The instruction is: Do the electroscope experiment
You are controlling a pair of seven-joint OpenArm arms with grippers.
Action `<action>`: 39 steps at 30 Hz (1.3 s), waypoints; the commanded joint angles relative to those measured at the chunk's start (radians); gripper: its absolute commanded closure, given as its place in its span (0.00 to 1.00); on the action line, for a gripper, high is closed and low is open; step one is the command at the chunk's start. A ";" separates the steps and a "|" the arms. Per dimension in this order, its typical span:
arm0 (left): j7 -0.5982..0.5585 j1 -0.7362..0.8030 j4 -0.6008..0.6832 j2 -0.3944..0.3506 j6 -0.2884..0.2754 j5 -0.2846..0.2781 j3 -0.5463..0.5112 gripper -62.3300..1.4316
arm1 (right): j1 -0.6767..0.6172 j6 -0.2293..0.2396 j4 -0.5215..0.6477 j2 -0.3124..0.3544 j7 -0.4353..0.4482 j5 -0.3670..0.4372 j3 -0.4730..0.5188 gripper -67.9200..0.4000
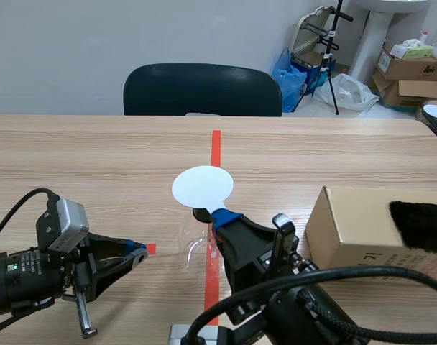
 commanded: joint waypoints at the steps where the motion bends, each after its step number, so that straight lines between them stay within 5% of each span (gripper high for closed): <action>1: -0.016 -0.003 0.019 0.002 -0.001 -0.011 0.000 0.93 | 0.006 -0.014 0.018 0.008 -0.001 -0.001 0.002 0.98; 9: -0.016 -0.003 0.019 0.002 -0.001 -0.011 0.000 0.93 | 0.006 -0.014 0.018 0.008 -0.091 -0.001 0.002 0.98; 29: -0.016 -0.003 0.019 0.002 -0.001 -0.011 0.000 0.93 | 0.006 -0.014 0.018 0.008 -0.668 -0.001 0.002 0.98; 39: -0.016 -0.003 0.019 0.002 -0.001 -0.011 0.000 0.93 | 0.006 -0.014 0.018 0.008 -0.764 -0.001 0.002 0.98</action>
